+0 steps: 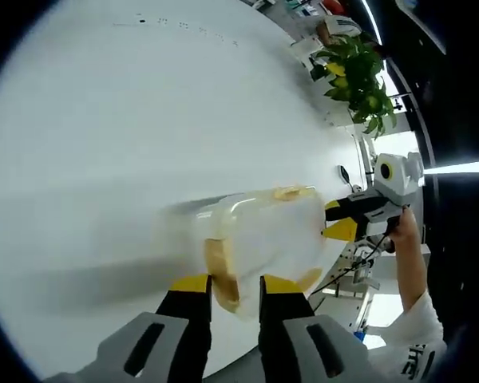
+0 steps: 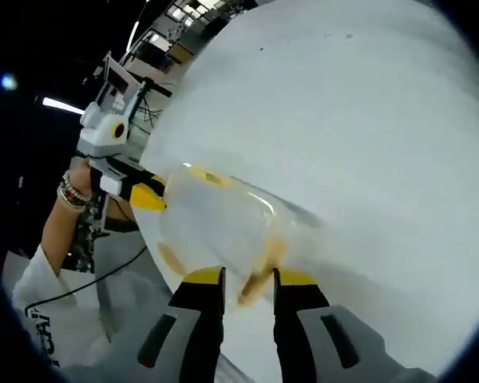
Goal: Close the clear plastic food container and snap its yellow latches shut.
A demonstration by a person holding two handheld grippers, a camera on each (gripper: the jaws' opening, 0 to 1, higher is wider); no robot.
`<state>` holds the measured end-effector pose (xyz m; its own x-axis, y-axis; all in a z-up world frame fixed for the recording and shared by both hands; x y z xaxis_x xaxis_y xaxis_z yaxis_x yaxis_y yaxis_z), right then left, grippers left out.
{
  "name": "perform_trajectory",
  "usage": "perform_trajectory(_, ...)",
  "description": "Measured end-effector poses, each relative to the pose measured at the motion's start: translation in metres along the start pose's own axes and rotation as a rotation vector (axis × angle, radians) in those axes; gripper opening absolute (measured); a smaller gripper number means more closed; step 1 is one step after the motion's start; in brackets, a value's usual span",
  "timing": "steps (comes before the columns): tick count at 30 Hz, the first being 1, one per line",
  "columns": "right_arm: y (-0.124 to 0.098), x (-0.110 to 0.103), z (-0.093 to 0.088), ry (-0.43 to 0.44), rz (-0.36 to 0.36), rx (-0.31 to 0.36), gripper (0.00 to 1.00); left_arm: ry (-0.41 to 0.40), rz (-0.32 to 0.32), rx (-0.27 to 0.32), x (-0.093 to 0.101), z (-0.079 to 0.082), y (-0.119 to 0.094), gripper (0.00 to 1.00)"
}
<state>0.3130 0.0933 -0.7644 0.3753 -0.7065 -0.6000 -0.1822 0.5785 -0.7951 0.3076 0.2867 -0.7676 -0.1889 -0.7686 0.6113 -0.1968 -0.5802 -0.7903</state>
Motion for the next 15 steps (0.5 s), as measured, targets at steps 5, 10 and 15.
perform_trajectory(5, 0.0002, -0.0014, -0.0032, -0.005, -0.002, -0.008, 0.19, -0.036, -0.034, 0.007, -0.0028, 0.0002, 0.0007, 0.14)
perform_trajectory(10, 0.0000, -0.0013, -0.0069, -0.003, 0.000, -0.016, 0.19, -0.055, -0.056, 0.009, -0.0031, 0.0006, 0.0012, 0.14)
perform_trajectory(15, 0.0014, -0.0025, -0.0079, 0.003, -0.007, -0.021, 0.20, -0.058, -0.043, 0.003, -0.0020, 0.0013, 0.0011, 0.13)
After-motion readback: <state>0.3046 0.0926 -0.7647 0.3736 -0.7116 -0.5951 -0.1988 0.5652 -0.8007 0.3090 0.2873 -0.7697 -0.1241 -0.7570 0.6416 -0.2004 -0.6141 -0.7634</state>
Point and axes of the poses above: the point that each gripper's makers call its tool centre point, and the gripper's own axes: y roughly forward along the fingers, x roughly to its right, z roughly out of its top, the point moved 3 cm from there along -y, roughly backward along the fingers, and after that the axes turned 11 degrees about -x, right-handed, at the moved point
